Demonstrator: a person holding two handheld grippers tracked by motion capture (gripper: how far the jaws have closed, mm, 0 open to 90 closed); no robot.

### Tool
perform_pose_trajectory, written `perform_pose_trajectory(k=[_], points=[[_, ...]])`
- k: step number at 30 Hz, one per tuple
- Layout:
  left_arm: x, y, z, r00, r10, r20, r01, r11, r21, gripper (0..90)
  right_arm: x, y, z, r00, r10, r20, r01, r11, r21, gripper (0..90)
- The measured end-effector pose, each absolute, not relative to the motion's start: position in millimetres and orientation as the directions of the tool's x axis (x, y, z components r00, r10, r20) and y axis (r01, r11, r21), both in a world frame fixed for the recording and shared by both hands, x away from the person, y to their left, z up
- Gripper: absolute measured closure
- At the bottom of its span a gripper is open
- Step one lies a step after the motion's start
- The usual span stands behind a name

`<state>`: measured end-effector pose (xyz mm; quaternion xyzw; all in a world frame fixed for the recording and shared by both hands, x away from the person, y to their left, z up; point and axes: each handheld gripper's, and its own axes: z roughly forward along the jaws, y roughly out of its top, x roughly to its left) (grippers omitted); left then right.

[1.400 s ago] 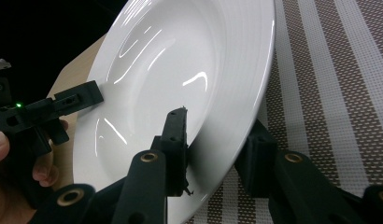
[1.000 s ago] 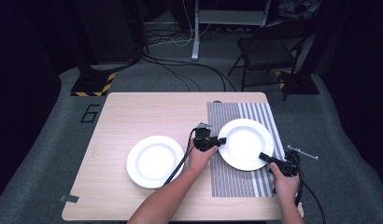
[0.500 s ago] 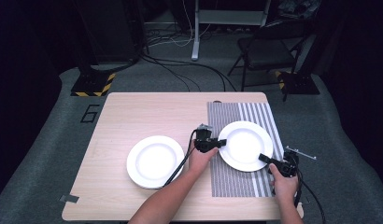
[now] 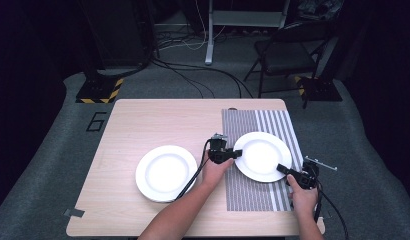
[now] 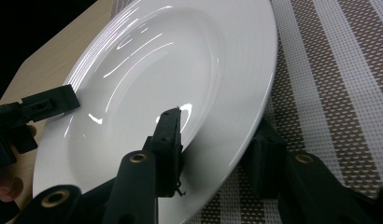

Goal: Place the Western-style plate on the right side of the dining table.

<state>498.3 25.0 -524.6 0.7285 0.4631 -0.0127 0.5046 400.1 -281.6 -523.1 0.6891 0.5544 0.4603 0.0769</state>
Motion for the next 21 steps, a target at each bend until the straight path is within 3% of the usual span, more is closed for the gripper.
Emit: perform_pose_trajectory(k=[21], points=[[498.5,30.9,-518.3,0.569,0.674,-0.471,0.68,-0.064,0.731,58.1,394.4,-283.9,-518.8,-0.019,0.85,0.526,0.668,-0.381,0.64,55.5]])
